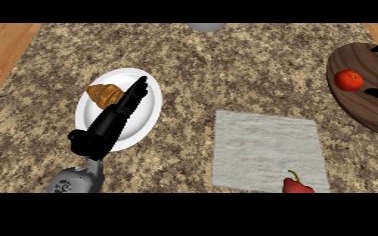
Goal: Pick the tomato from the placemat and place it in the bowl
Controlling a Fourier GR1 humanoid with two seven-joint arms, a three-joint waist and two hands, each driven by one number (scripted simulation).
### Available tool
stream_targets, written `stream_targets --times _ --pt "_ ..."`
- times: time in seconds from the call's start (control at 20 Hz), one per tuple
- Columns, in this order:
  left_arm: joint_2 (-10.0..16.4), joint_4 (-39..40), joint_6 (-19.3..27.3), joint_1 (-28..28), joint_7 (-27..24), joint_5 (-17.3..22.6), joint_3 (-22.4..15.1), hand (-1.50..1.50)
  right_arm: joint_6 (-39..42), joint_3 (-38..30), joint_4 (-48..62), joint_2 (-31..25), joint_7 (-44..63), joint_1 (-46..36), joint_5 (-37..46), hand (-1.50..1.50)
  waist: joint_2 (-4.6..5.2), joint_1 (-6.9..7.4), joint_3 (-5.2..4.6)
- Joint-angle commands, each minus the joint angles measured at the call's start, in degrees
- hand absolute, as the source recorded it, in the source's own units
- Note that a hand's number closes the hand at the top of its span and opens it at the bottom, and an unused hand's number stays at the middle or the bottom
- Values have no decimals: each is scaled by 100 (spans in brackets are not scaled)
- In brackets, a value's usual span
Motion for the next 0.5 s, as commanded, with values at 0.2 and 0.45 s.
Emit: stream_targets --times 0.2,0.45 --pt "-105 -96 60 -204 212 -85 -37 0 -331 -582 1320 -297 -684 -1000 -361 -150 4 5 1" --pt "-169 -122 74 80 175 -78 -114 0 -634 -1525 1585 -621 -854 -861 -1156 -150 7 -15 8"
